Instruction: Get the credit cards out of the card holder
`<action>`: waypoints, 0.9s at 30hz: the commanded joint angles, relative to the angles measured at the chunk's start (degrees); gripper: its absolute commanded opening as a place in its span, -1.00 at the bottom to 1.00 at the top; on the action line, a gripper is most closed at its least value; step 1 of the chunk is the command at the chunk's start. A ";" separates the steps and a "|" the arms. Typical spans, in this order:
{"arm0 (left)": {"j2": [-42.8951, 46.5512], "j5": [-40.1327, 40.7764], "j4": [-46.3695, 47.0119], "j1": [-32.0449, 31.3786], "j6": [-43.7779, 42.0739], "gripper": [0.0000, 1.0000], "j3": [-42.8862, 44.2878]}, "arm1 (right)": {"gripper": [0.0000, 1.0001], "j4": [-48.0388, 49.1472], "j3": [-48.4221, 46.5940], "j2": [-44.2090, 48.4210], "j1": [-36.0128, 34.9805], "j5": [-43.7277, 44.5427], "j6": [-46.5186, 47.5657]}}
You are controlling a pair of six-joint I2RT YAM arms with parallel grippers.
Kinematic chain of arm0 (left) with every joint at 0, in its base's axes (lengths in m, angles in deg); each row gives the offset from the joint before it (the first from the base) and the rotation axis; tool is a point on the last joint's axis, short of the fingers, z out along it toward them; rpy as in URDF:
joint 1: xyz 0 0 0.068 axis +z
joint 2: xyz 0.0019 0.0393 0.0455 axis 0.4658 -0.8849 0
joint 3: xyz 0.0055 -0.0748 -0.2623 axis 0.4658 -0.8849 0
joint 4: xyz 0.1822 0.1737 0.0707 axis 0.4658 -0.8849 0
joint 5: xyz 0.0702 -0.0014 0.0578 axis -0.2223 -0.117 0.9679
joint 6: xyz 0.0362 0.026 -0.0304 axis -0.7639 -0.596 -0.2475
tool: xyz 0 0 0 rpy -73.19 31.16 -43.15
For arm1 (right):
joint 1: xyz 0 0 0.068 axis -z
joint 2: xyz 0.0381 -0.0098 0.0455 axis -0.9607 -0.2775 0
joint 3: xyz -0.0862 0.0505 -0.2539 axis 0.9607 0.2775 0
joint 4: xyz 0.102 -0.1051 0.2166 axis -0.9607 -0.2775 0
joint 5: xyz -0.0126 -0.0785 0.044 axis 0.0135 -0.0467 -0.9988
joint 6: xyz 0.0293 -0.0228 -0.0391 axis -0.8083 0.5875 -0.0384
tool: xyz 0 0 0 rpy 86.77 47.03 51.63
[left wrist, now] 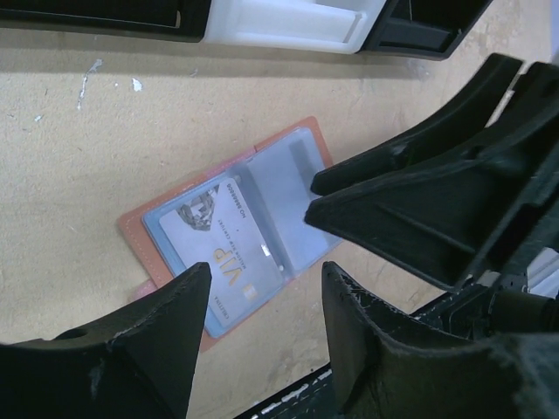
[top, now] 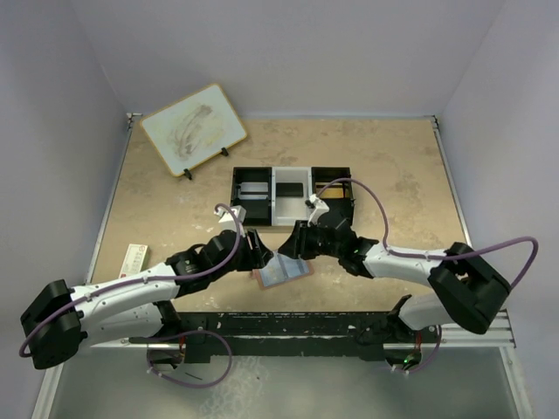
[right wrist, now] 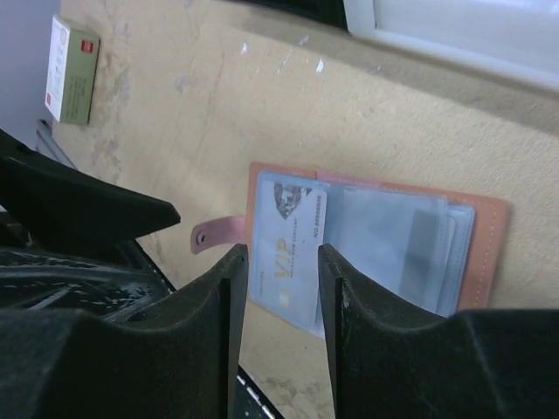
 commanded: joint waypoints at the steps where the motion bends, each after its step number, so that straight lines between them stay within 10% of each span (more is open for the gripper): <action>1: 1.31 -1.36 1.17 -0.49 0.41 0.02 0.38 | -0.20 7.14 0.30 -2.74 -0.36 -5.80 -1.61; 27: -9.19 1.14 0.98 -5.22 1.81 -0.23 3.10 | -0.34 7.55 1.81 -11.81 -1.59 -4.41 -3.70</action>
